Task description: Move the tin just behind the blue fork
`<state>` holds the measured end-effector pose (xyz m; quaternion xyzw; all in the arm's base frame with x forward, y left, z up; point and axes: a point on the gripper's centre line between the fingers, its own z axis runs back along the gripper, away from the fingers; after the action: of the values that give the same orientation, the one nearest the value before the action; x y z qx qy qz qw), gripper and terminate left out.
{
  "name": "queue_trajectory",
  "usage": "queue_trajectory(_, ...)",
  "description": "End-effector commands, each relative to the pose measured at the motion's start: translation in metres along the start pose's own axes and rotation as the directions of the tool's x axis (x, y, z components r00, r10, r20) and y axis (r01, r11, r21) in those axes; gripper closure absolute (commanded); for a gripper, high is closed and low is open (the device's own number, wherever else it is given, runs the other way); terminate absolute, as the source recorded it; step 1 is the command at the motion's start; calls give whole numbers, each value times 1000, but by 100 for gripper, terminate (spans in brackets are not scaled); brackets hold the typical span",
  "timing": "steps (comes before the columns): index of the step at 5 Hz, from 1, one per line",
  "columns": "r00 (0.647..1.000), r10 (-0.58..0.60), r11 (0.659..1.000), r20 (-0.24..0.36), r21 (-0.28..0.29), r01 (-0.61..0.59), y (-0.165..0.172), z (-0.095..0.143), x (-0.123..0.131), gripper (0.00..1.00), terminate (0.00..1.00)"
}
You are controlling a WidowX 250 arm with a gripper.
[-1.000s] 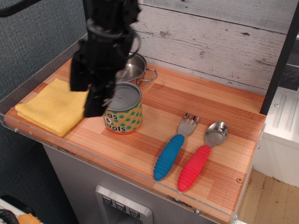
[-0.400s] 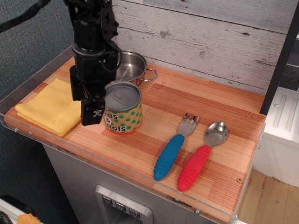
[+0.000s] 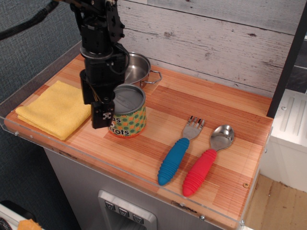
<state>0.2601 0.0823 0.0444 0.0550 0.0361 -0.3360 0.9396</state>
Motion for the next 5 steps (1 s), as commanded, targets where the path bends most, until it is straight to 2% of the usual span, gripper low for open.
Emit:
queue_trajectory(1,998,-31,999,50,23,30,9,14,24,0,0)
queue_trajectory(4,987,-65,998,146,8,65,8,17,68,0,0)
queue_trajectory(5,988,-49,999,145,28,45,7,19,83,0,0)
